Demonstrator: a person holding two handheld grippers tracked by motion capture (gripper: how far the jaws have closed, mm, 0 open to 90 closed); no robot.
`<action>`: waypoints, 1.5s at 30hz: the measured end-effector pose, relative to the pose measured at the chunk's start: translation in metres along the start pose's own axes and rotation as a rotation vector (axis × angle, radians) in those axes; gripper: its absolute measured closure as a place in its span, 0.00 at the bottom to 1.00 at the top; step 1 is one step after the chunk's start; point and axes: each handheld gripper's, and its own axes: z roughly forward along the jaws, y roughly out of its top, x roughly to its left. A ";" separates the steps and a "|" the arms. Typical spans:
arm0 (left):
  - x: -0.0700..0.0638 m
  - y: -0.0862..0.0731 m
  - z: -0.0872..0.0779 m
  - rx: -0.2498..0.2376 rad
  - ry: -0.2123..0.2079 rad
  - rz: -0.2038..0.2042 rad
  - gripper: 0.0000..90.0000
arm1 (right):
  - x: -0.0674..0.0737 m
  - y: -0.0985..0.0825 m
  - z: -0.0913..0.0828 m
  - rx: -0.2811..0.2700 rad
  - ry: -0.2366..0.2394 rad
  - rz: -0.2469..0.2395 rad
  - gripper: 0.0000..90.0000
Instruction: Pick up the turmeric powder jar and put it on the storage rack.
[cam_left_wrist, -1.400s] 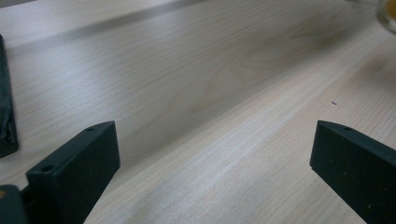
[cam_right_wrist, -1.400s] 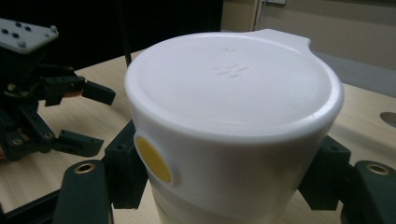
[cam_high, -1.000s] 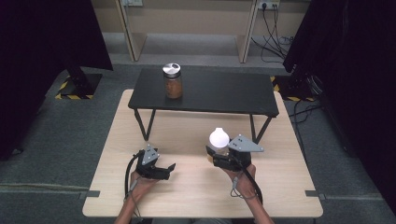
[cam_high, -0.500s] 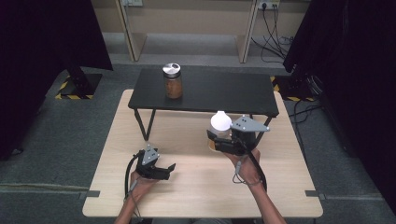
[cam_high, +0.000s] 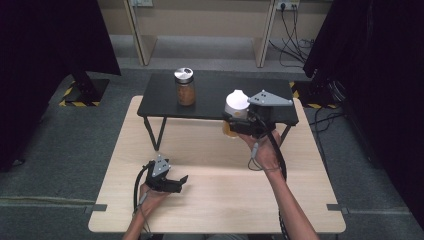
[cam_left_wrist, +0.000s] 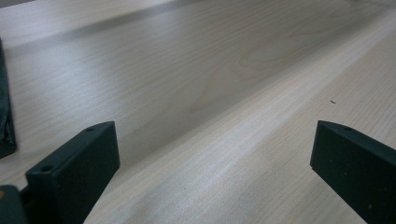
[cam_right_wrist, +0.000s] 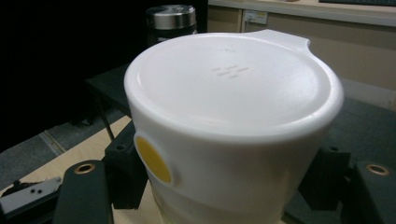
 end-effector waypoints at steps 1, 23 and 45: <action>0.001 0.000 0.000 0.002 -0.001 0.001 0.00 | 0.000 0.003 0.001 -0.001 -0.006 0.001 0.34; 0.001 -0.001 0.000 -0.004 -0.006 -0.005 0.01 | -0.011 0.060 0.061 0.050 -0.213 0.070 0.34; 0.001 -0.001 0.000 -0.007 -0.005 -0.005 0.01 | -0.022 0.063 0.094 0.081 -0.224 0.114 0.34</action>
